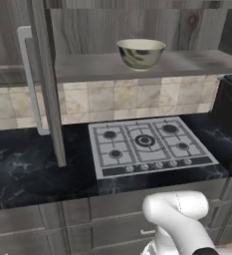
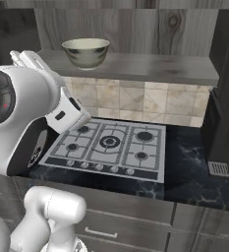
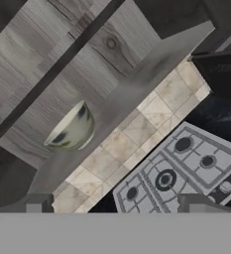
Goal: Pick up the bowls on the counter and stack them on top of one another in the open cabinet. Place the smaller bowl on top of the larger bowl.
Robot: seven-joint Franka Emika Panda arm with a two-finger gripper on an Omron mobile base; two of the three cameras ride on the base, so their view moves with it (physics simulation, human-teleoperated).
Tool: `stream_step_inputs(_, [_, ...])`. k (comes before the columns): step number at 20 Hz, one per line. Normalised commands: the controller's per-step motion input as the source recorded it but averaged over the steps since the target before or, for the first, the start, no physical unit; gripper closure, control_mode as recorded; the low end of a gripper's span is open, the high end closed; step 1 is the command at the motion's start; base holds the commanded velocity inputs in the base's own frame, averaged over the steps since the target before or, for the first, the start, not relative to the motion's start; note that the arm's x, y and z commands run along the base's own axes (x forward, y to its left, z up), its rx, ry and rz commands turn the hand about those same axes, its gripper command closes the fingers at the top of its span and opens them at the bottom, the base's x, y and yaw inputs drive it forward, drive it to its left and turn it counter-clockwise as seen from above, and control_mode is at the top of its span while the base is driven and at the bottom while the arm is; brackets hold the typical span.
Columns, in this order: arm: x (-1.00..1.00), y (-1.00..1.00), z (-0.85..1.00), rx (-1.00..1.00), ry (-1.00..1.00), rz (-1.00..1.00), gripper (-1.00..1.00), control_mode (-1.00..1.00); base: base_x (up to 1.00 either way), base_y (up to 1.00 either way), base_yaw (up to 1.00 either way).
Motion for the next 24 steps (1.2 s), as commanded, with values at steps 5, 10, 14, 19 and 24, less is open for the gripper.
stream_step_inputs(5, [0.00, 0.00, 0.00, 0.00, 0.00, 0.00, -1.00, 1.00, -0.62, 0.03, 0.00])
stream_step_inputs(10, [0.00, 0.00, 0.00, 0.00, 0.00, 0.00, -1.00, 1.00, -0.62, 0.00, 0.00])
stream_step_inputs(14, [0.00, 0.00, 0.00, 0.00, 0.00, 0.00, -1.00, 1.00, -0.62, 0.00, 0.00])
stream_step_inputs(19, [0.00, 0.00, 0.00, 0.00, 0.00, 0.00, -1.00, 1.00, -0.60, -0.22, 0.00])
stream_step_inputs(24, [0.00, 0.00, 0.00, 0.00, 0.00, 0.00, -1.00, 1.00, -0.42, -0.54, 0.00])
